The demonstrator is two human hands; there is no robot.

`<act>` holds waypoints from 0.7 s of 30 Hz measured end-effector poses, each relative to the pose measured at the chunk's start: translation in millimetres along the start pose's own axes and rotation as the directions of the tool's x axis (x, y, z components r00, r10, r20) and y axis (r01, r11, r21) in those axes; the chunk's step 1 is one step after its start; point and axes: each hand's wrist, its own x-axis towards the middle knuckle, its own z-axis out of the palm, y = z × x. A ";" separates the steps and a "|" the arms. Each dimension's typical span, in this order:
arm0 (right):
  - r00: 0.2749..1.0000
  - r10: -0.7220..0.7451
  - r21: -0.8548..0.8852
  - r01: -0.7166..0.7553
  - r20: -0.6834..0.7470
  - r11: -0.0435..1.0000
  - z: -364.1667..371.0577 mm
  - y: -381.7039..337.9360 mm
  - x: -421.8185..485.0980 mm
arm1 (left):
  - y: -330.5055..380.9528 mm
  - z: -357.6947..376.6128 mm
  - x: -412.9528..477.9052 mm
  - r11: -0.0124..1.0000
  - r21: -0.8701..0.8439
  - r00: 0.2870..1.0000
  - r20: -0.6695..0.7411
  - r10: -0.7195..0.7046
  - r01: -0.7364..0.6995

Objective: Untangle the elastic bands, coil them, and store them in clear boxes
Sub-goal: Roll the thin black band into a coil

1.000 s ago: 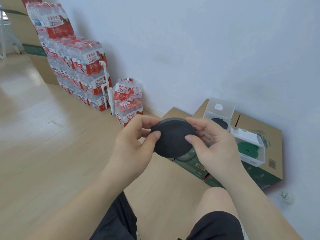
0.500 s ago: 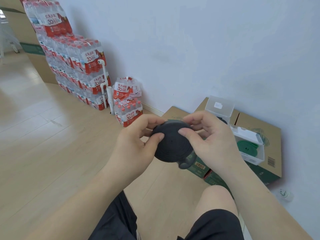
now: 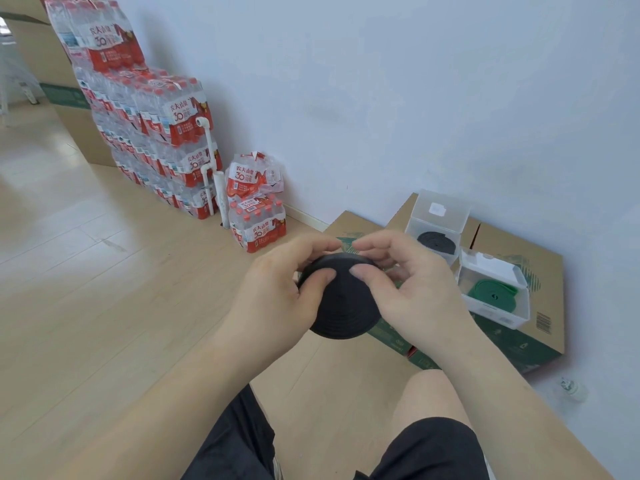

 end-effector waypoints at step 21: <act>0.995 0.098 0.116 -0.098 0.008 0.988 -5.6 -2.0 -0.3 | -4.6 1.5 4.0 0.999 -0.037 1.000 0.007 0.019 -0.019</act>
